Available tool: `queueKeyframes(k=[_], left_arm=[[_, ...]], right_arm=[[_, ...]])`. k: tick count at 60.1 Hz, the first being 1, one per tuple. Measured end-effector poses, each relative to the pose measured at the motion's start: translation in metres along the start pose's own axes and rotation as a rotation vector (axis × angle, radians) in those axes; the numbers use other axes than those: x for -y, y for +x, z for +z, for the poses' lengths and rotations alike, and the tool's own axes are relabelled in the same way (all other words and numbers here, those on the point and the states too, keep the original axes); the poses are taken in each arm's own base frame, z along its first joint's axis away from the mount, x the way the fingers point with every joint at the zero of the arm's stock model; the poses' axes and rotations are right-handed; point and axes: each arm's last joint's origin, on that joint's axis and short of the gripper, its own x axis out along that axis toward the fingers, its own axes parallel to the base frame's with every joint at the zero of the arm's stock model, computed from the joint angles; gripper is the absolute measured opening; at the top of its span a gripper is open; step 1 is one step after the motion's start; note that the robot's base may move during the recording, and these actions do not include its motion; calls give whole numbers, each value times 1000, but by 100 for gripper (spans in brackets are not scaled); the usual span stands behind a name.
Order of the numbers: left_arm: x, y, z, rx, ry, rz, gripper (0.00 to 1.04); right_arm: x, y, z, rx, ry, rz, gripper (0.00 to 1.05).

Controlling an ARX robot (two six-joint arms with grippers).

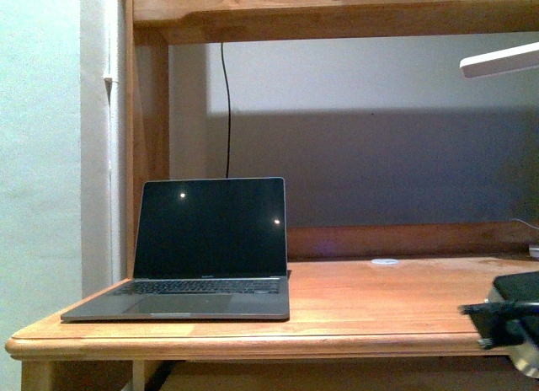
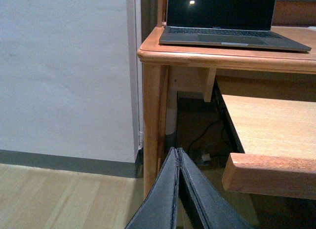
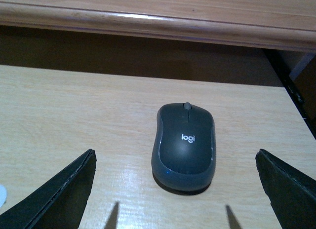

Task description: Place mouse

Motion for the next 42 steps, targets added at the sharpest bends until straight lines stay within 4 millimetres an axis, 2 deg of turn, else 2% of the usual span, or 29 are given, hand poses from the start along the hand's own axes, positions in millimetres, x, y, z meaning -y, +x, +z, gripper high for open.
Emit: queueKeyframes(k=[5,12,14,30,36,42], left_arm=[[0,0,-8,-6,0,0,3],[0,0,-9,-5,0,1,3],[0,0,-9,-4,0,1,6],[0,0,-9,-4,0,0,49],[0,0,-9,-4,0,1,72],[0,0,-9,-4,0,1,86]], right_arm=[[-5,16,-2,-6,-29,-63,97],[-7,32,-5,-43,-57,-106,97],[-7,35,-6,-54,-63,-115,97],[-6,56,-6,-91,-102,-178,97],[1,67,-10,-155,-121,-206,97],[2,72,-12,-194,-113,-203,97]])
